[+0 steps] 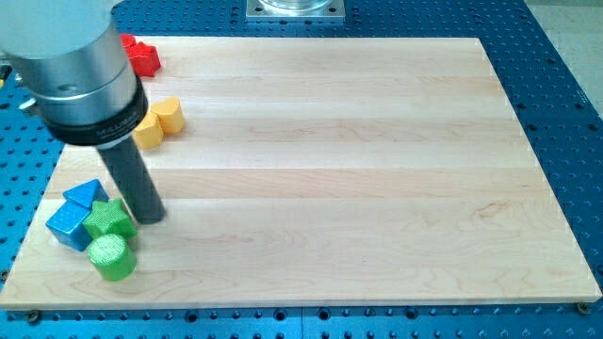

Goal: Slide the blue triangle to the left of the green star

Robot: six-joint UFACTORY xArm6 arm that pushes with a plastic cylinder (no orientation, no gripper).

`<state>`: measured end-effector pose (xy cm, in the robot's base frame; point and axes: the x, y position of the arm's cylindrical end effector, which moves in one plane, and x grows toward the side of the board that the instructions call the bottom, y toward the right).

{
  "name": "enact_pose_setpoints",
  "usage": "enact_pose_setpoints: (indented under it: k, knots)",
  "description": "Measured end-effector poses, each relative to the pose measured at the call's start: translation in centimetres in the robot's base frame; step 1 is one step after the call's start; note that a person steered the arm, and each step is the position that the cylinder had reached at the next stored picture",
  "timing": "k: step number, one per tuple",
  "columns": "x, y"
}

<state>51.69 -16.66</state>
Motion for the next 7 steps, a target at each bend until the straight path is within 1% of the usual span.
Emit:
enact_pose_setpoints:
  k: [1, 2, 4, 5, 7]
  knots:
    - [-3.2, -0.3]
    - [-4.4, -1.9]
    - [-4.4, -6.2]
    - [-4.4, -6.3]
    - [-1.1, -6.3]
